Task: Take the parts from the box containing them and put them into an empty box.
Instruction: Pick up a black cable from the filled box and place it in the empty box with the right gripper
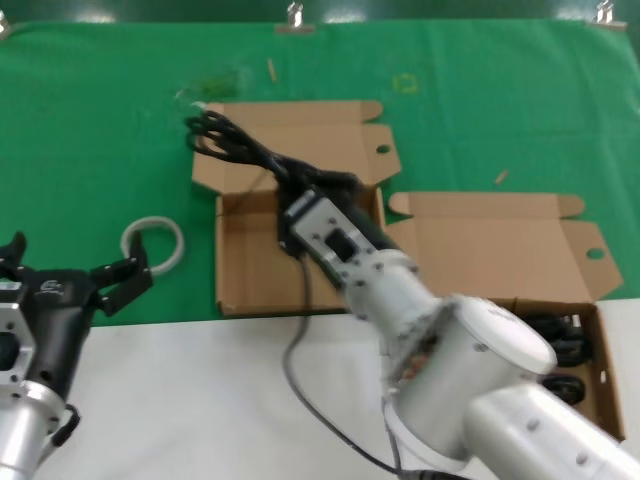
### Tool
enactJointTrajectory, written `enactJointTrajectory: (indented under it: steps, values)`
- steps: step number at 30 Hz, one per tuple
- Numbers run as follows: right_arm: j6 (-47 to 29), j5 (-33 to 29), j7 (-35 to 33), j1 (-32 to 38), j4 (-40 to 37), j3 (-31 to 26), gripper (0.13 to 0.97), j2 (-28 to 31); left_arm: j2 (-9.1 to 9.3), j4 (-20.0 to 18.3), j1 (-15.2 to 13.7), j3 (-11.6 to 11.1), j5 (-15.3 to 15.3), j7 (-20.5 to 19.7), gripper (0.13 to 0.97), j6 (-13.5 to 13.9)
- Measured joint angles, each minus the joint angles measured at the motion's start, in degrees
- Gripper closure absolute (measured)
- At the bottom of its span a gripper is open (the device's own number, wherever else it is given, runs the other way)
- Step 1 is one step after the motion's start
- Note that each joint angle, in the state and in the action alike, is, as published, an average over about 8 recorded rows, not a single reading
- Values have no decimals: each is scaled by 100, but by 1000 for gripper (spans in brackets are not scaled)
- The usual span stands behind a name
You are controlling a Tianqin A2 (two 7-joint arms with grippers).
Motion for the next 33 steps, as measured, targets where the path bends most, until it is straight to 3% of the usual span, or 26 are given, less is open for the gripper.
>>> enactJointTrajectory:
  steps: [7,13,18,28,33]
  values:
    - [-465,0,1318,1075,-918,-1657,907,16,0,0,0,0,0,0,132,0]
    - [-547,0,1835,1334,-1263,-2246,907,34,0,0,0,0,0,0,132,0]
    - [-444,0,1636,1067,-1299,-1912,907,49,0,0,0,0,-1,0,132,0]
    - [-128,0,512,71,-818,-346,907,71,0,0,0,0,-1,1,132,0]
    - [-117,0,343,-126,-679,-27,907,73,0,0,0,0,-1,1,132,0]
